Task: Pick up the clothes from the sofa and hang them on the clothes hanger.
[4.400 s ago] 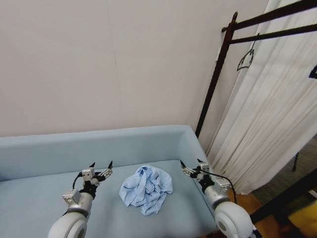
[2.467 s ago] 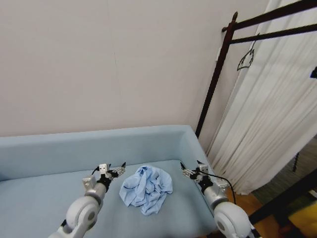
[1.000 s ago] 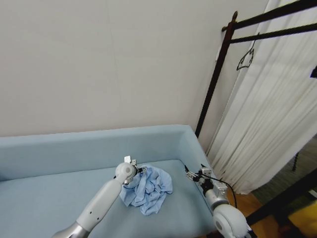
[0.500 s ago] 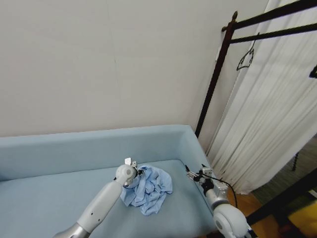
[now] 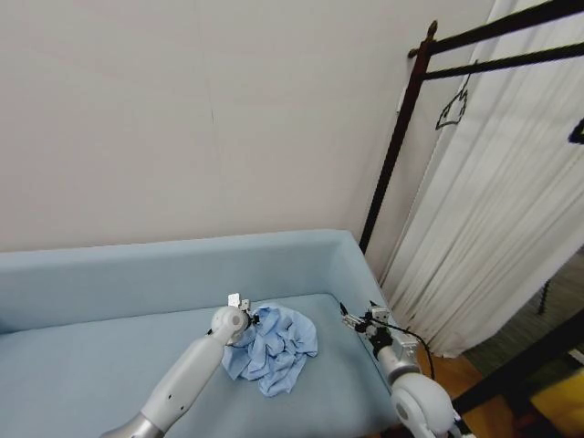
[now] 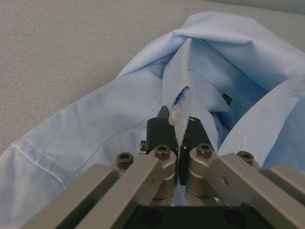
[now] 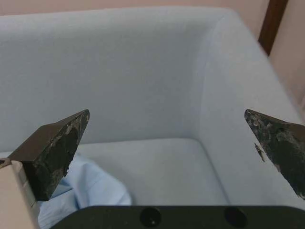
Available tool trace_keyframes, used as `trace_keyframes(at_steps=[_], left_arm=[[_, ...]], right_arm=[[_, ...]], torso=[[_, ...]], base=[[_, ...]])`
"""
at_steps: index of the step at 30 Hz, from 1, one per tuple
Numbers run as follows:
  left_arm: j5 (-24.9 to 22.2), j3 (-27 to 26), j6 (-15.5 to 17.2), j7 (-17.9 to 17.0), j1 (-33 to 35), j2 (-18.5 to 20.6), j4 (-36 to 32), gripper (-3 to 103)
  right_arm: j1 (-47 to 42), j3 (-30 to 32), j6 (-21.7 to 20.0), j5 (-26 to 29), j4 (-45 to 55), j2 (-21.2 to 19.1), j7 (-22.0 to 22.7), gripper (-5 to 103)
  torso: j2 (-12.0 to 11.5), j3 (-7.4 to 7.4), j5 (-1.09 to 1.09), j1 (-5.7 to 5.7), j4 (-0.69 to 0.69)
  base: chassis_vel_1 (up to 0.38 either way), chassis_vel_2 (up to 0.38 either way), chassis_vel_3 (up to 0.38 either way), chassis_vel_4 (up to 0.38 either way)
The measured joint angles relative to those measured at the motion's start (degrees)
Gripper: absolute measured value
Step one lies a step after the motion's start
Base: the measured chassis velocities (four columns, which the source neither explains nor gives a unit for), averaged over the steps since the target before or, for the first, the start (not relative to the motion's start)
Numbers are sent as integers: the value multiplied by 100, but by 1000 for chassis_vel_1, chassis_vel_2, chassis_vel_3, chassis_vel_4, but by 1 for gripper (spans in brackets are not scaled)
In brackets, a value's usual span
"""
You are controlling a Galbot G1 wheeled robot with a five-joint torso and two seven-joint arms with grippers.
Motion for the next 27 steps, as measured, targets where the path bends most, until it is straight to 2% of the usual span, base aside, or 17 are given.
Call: trace_keyframes(at_steps=[7, 11, 12, 15, 22, 27], left_arm=[[140, -38, -66, 77, 78, 8, -104, 0], [297, -57, -124, 152, 107, -45, -93, 0], [297, -57, -124, 152, 107, -45, -93, 0], [382, -69, -162, 192, 119, -83, -38, 0], [424, -71, -192, 248, 116, -69, 19, 0], [423, -79, -193, 254, 112, -68, 6, 0]], right_arm=[[553, -500, -312, 612, -219, -78, 205, 100], [1270, -1151, -667, 1484, -361, -285, 821, 100], [1270, -1151, -667, 1484, -361, -285, 821, 100], [1771, -1753, -842, 2057, -481, -380, 1291, 100], [2571, -2833, -1016, 2440, -943, -287, 1879, 100], [2867, -3176, -1119, 2694, -1144, -203, 2120, 100]], torso=[[0, 0, 0, 0, 0], [0, 0, 0, 0, 1], [0, 0, 0, 0, 1], [0, 0, 0, 0, 0], [0, 1, 0, 1, 1], [0, 0, 0, 0, 0]], base=[[0, 0, 0, 0], [0, 0, 0, 0], [0, 0, 0, 0], [0, 0, 0, 0], [0, 0, 0, 0], [0, 0, 0, 0]])
